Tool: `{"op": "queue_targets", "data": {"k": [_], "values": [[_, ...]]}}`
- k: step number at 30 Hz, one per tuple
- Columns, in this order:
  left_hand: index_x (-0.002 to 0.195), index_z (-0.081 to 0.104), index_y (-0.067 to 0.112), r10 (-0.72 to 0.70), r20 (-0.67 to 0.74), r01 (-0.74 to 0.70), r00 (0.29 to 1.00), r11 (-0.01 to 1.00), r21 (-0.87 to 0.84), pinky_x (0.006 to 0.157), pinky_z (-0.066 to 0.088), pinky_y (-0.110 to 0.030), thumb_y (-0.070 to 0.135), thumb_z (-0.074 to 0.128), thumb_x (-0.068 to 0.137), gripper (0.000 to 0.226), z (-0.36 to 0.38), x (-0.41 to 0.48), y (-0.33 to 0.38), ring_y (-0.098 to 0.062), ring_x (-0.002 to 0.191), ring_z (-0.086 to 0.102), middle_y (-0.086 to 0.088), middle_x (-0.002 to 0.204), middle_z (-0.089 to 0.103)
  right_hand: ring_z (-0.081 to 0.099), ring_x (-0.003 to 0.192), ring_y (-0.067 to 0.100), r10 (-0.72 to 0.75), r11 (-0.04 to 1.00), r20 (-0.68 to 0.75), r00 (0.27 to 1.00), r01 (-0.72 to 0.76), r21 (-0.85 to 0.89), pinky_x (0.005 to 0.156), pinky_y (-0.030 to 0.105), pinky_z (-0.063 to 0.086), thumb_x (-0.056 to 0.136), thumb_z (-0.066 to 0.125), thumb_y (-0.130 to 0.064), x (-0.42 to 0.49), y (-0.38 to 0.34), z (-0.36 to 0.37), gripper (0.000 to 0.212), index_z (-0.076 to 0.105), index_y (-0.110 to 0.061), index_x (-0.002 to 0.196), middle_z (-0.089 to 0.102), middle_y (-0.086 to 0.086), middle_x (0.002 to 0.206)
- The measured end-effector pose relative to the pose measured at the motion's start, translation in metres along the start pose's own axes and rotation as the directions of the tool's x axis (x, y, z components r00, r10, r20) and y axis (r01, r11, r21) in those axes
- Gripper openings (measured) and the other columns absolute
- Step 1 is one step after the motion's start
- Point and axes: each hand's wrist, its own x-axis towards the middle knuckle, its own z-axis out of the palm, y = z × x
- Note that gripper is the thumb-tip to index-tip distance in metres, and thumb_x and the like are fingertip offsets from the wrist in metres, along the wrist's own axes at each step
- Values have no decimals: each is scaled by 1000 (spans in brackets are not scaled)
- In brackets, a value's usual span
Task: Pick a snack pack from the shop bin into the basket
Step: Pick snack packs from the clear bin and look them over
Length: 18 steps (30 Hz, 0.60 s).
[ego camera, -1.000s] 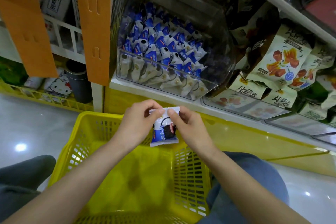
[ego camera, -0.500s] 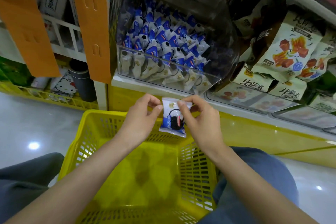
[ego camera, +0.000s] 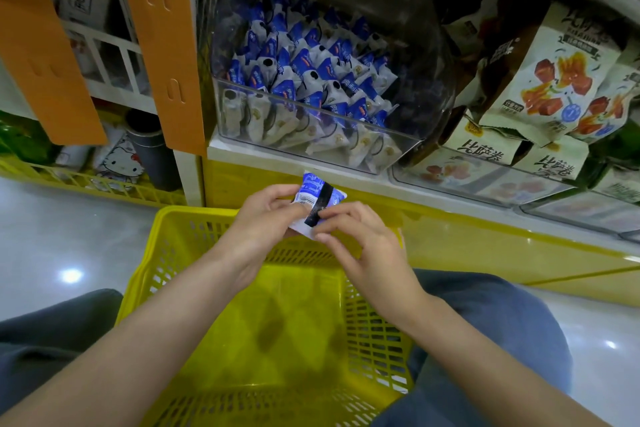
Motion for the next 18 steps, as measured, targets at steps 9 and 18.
{"op": "queue_targets", "data": {"k": [9,18], "values": [[113,58,10,99,78,-105,992,991,78,81,46,-25,2,50,90,26,2,1,-1,-17,91,62,-12,110,67,65,78,10,548,378,375,748,-621,686,68,23,57,98,41,-20,15,-7,1,28,57,-3,114,68,6,97],[114,53,17,499,133,-482,856,679,554,79,35,-3,13,70,78,40,0,3,-16,-2,93,51,5,110,57,67,80,14,596,390,265,758,-562,730,74,27,57,95,48,-17,18,-7,6,25,57,2,109,69,11,95]]}}
